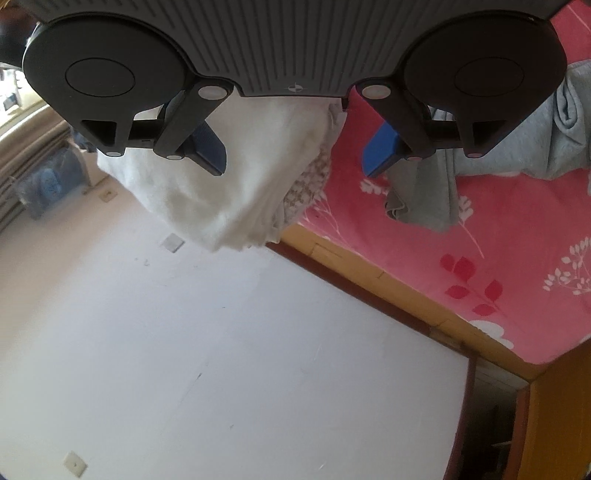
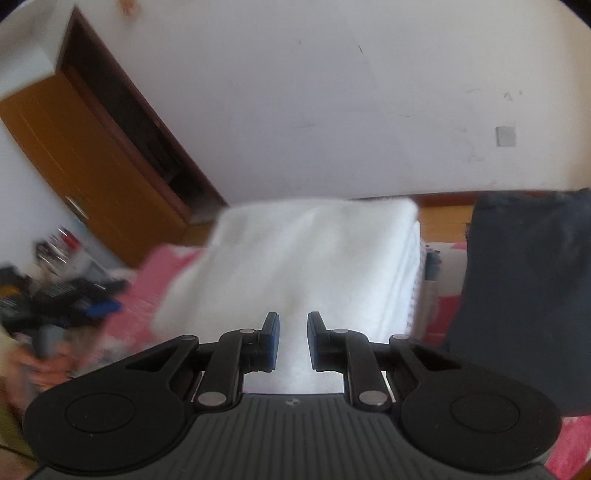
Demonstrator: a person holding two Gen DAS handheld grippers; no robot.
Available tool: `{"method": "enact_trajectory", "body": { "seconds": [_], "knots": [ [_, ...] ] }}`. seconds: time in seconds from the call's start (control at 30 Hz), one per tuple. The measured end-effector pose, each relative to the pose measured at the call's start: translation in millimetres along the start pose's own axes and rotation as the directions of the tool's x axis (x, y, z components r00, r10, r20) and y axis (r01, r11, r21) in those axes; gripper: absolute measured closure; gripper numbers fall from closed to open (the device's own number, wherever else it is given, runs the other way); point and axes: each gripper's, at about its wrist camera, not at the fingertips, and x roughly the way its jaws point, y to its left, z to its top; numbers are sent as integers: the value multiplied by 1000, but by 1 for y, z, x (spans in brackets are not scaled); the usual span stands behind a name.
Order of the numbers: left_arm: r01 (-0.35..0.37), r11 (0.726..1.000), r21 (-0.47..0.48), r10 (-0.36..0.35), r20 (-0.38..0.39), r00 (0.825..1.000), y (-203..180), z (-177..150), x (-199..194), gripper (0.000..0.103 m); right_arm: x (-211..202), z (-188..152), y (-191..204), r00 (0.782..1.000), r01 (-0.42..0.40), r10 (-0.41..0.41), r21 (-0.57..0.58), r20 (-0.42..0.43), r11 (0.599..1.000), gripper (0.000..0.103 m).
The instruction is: Fold clothes
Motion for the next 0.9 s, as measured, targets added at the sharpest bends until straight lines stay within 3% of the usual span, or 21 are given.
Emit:
{"method": "enact_trajectory", "body": {
  "seconds": [0.07, 0.1, 0.23, 0.4, 0.47, 0.6, 0.67, 0.73, 0.83, 0.9],
  "knots": [
    [5, 1000, 15, -5, 2, 1000, 13, -9, -9, 18, 7, -12, 5, 989, 145, -145, 15, -5, 989, 84],
    [6, 1000, 26, -6, 3, 1000, 20, -15, -13, 18, 3, -19, 7, 984, 179, -180, 45, 11, 983, 84],
    [52, 995, 79, -53, -1, 999, 40, -43, -23, 15, -24, -63, 31, 966, 241, -250, 117, 69, 964, 84],
    [126, 975, 185, -128, -3, 992, 33, -96, -29, 9, -42, -130, 71, 962, 251, -258, 79, 91, 965, 82],
    [158, 963, 217, -162, 0, 987, 26, -117, -35, 7, -46, -154, 83, 961, 253, -258, 58, 101, 966, 63],
    [178, 937, 302, -201, 48, 978, 5, -159, -61, 0, -58, -201, 110, 954, 267, -264, -3, 141, 964, 48],
    [166, 923, 348, -197, 57, 979, -5, -173, -74, 0, -62, -215, 121, 947, 286, -280, -19, 156, 958, 29],
    [147, 913, 381, -183, 58, 981, -16, -186, -88, 0, -69, -227, 128, 939, 301, -293, -23, 182, 953, 24],
    [131, 905, 405, -165, 49, 985, -28, -206, -109, 0, -81, -243, 136, 917, 351, -339, -22, 213, 936, 5],
    [133, 905, 403, -158, 29, 987, -32, -216, -118, 0, -93, -254, 139, 899, 379, -367, -5, 239, 925, 1]
  ]
}}
